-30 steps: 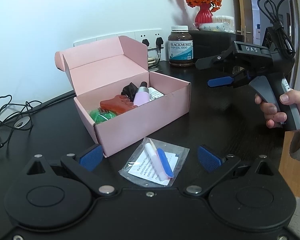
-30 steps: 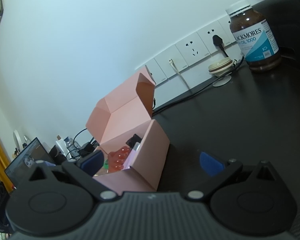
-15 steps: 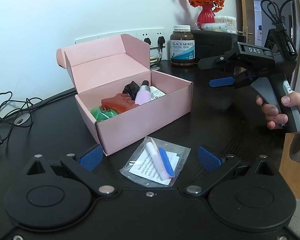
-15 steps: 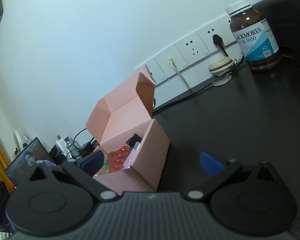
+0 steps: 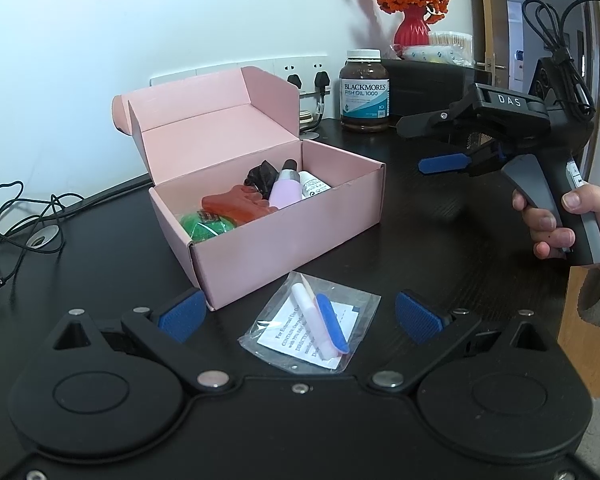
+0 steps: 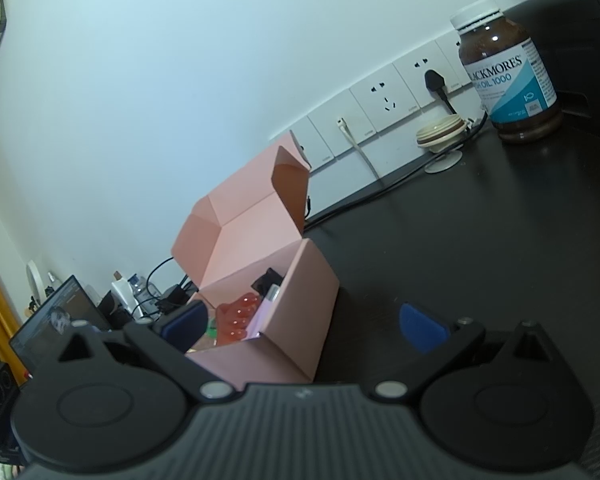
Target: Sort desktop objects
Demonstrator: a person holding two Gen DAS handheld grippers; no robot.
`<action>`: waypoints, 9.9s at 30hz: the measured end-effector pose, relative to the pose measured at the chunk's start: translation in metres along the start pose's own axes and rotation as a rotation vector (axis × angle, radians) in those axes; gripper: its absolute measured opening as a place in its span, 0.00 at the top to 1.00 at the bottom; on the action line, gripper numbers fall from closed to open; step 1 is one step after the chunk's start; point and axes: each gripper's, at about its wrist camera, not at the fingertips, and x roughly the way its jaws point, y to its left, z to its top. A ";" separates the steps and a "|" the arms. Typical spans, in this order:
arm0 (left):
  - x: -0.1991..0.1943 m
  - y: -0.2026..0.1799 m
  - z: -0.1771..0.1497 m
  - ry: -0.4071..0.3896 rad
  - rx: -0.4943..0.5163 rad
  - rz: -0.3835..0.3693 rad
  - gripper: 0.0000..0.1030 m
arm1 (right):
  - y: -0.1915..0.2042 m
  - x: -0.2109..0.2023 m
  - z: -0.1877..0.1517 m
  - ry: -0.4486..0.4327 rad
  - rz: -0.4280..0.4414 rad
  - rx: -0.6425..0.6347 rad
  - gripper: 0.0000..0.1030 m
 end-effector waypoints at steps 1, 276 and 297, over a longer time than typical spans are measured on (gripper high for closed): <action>0.000 0.000 0.000 0.000 -0.002 -0.001 0.00 | 0.000 0.000 0.000 0.000 0.000 0.000 0.01; -0.001 0.019 -0.003 0.059 -0.076 -0.013 0.75 | 0.001 0.002 0.000 -0.001 -0.008 0.019 0.01; -0.031 0.025 0.047 -0.134 -0.112 0.066 0.78 | 0.002 -0.001 -0.002 -0.017 0.002 0.007 0.01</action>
